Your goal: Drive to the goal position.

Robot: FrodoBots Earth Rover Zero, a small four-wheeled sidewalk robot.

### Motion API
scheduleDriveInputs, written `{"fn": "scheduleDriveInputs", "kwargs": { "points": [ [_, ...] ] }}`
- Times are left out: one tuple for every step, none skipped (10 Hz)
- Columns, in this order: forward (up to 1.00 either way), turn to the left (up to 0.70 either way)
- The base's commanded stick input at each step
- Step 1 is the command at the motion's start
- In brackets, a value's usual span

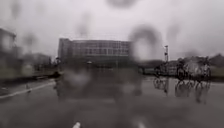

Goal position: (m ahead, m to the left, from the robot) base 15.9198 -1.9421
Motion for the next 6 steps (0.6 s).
{"fn": "scheduleDriveInputs", "kwargs": {
  "points": [
    [0.7, 0.15],
    [0.7, 0.15],
    [0.7, 0.15],
    [0.7, 0.15],
    [0.7, 0.11],
    [0.69, 0.01]
  ]
}}
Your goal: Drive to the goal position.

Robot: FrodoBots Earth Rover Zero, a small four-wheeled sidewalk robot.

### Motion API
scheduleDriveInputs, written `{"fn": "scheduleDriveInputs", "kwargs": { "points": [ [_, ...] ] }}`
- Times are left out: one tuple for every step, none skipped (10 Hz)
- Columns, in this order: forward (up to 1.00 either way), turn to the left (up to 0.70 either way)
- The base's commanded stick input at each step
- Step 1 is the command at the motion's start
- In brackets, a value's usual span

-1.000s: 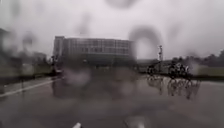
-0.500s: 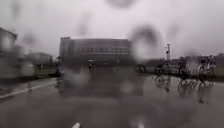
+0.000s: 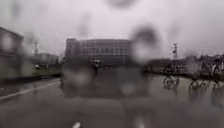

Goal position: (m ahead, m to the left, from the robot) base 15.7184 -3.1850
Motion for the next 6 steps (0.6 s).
{"fn": "scheduleDriveInputs", "kwargs": {
  "points": [
    [0.7, 0.01],
    [0.7, 0.01],
    [0.7, 0.01],
    [0.7, 0.01],
    [0.7, 0.01],
    [0.7, 0.01]
  ]
}}
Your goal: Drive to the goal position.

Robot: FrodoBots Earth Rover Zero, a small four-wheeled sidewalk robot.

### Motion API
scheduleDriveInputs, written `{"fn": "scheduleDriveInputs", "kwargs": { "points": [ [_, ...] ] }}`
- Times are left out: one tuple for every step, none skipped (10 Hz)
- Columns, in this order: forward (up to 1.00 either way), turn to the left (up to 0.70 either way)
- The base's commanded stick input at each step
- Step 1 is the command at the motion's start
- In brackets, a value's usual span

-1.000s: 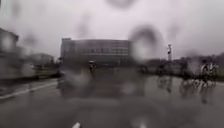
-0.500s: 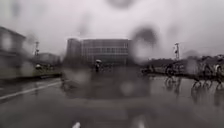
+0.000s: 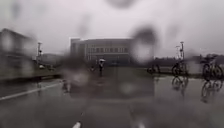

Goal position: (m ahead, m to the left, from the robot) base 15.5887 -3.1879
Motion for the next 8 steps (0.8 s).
{"fn": "scheduleDriveInputs", "kwargs": {
  "points": [
    [0.7, 0.01],
    [0.7, 0.01],
    [0.7, 0.01],
    [0.7, 0.01],
    [0.7, 0.01],
    [0.7, 0.01],
    [0.7, 0.01],
    [0.7, 0.01]
  ]
}}
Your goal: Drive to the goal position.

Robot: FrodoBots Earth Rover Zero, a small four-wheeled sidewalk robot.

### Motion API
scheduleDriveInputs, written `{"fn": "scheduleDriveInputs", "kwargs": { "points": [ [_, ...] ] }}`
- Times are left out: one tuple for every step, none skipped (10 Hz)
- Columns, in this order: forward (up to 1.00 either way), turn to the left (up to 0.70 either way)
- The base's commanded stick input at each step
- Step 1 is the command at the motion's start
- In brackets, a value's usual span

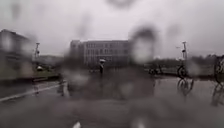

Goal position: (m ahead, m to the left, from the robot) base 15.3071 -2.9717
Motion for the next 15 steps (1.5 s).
{"fn": "scheduleDriveInputs", "kwargs": {
  "points": [
    [0.7, 0.01],
    [0.7, 0.01],
    [0.7, 0.01],
    [0.7, 0.01],
    [0.7, 0.01],
    [0.7, 0.01],
    [0.7, 0.01],
    [0.7, 0.01],
    [0.7, 0.01],
    [0.7, 0.01],
    [0.7, 0.01],
    [0.7, 0.01],
    [0.7, 0.01],
    [0.7, 0.01],
    [0.7, 0.01]
  ]
}}
